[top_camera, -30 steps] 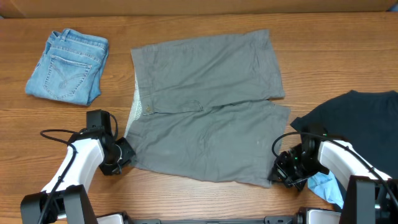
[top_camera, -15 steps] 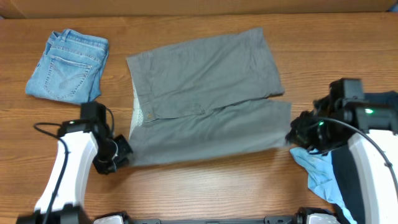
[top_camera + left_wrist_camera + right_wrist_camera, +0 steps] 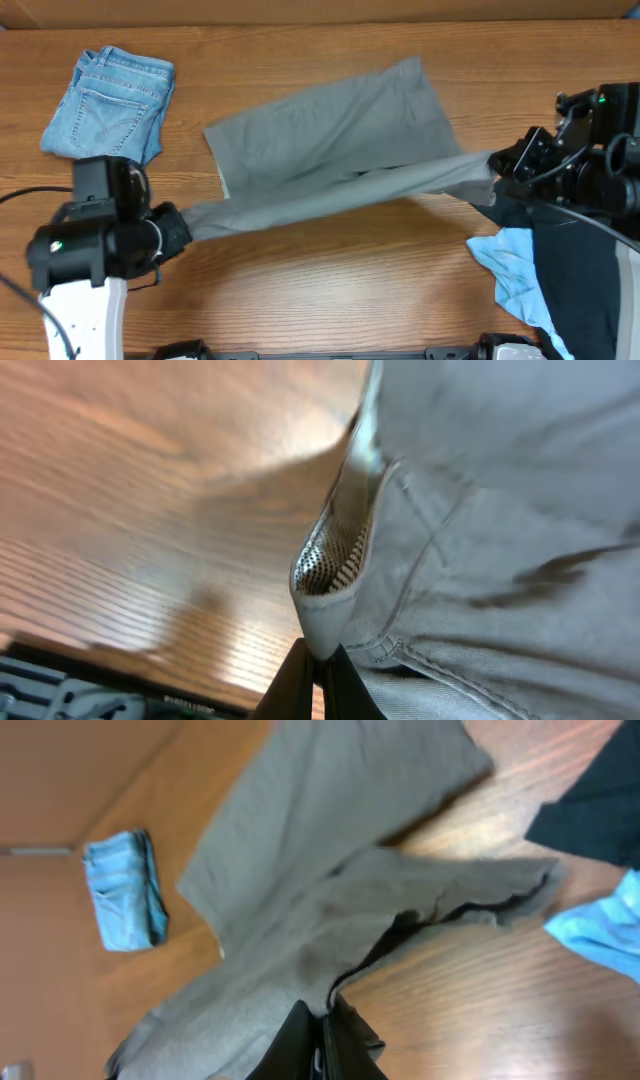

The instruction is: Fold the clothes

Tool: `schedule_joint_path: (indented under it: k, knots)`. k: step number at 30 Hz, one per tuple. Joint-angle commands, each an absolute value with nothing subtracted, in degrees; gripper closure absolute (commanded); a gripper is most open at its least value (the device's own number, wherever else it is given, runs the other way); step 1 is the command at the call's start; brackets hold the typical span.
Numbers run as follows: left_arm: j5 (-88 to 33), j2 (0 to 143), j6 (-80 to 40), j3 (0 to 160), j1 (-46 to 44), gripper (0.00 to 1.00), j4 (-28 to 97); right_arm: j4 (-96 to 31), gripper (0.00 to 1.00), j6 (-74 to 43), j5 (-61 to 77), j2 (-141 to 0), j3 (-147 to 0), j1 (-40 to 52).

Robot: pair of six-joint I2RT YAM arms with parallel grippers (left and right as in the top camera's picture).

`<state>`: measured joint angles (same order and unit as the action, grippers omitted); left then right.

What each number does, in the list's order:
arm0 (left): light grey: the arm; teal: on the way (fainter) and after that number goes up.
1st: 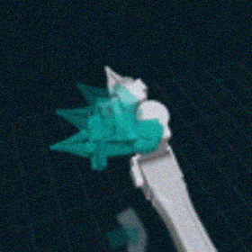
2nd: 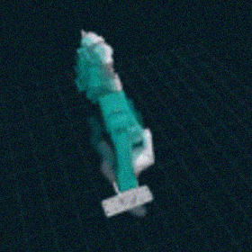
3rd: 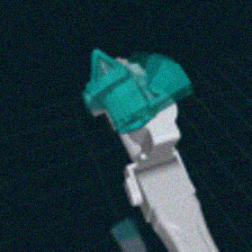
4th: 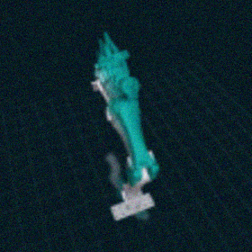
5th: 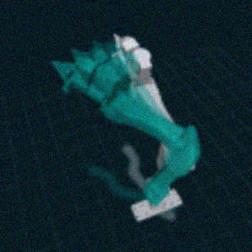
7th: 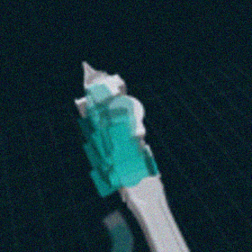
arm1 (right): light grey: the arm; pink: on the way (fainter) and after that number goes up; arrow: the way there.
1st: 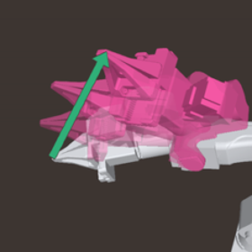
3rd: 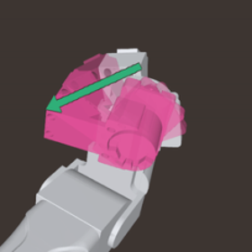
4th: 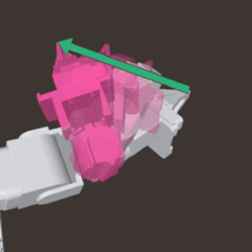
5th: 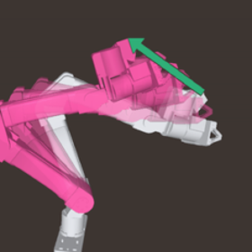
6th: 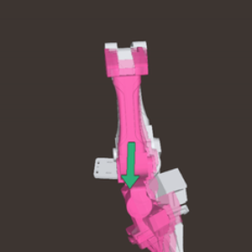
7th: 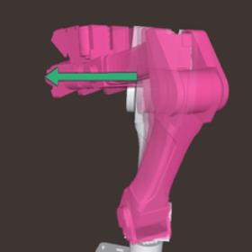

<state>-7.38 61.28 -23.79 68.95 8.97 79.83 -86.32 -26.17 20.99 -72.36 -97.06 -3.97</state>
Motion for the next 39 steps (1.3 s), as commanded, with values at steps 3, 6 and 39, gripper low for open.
schedule_joint_path:
  k: [3, 6, 39]
  knots:
    - [2.3, 60.0, -22.6, 78.7, 9.5, 0.96, 79.8, -79.4, 0.96, -29.3, 15.8, -72.0, -100.4, -4.6]
    - [2.3, 61.4, -22.6, 78.5, 9.3, 0.96, 77.9, -75.5, 0.96, -30.5, 13.4, -74.3, -100.4, -4.6]
    - [6.6, 103.7, -22.3, 78.7, 4.5, 0.96, 53.3, -43.7, 0.95, -31.5, 13.5, -112.0, -100.4, -4.6]
